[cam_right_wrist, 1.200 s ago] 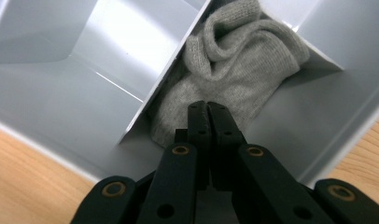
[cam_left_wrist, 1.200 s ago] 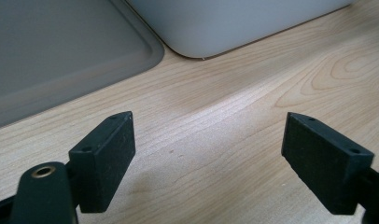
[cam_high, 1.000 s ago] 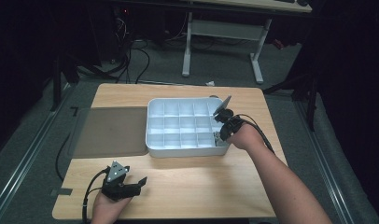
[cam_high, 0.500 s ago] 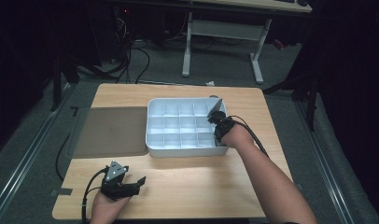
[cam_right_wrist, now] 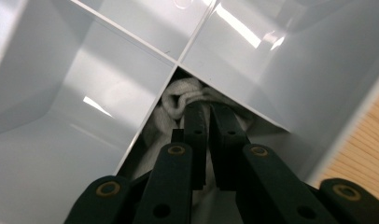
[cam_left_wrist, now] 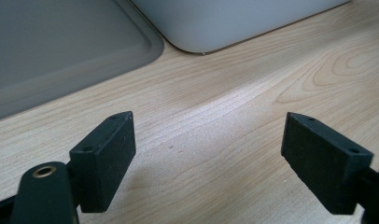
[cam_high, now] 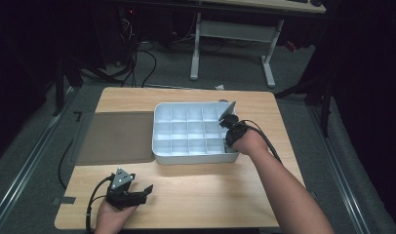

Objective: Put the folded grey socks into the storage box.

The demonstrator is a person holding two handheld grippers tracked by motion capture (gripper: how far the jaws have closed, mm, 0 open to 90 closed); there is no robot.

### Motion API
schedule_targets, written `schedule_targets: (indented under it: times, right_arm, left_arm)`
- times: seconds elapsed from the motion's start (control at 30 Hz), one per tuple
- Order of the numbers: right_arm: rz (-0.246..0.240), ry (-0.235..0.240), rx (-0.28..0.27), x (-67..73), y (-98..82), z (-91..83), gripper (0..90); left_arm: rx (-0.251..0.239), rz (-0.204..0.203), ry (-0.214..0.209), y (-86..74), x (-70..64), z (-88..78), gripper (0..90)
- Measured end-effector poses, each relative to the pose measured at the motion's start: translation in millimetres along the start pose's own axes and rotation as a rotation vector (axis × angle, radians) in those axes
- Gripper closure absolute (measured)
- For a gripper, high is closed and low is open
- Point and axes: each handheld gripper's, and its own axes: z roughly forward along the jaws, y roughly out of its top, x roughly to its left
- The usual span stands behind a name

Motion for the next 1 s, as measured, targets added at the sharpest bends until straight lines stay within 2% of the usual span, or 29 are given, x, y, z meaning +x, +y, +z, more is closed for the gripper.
schedule_targets:
  times: [0.1, 0.3, 0.47, 0.63, 0.8, 1.0]
  right_arm:
    - [-0.013, 0.021, -0.049, -2.4, -5.4, -14.1, 84.6]
    - [0.003, 0.050, -0.144, -7.4, -18.8, -36.0, 80.0]
    - [-0.001, 0.042, -0.215, -6.9, -33.2, -47.4, 77.0]
    - [-0.003, 0.055, -0.278, -4.4, -49.8, -52.4, 75.8]
    - [0.027, 0.075, -0.356, -5.9, -66.6, -51.7, 73.4]
    - [0.041, 0.088, -0.410, -6.4, -85.5, -48.7, 69.4]
  left_arm:
    - [0.000, -0.006, -0.002, 0.0, -0.3, 0.9, 18.2]
    - [0.002, -0.002, -0.003, 0.0, -0.6, 0.9, 18.2]
    - [0.009, 0.003, -0.001, -0.6, -0.5, 0.3, 18.2]
    - [0.005, -0.003, 0.000, -1.6, -0.5, -1.4, 18.2]
    - [0.002, -0.006, 0.003, -1.4, 0.4, -2.3, 18.2]
    - [0.005, -0.007, 0.003, -0.9, 0.8, -0.7, 18.2]
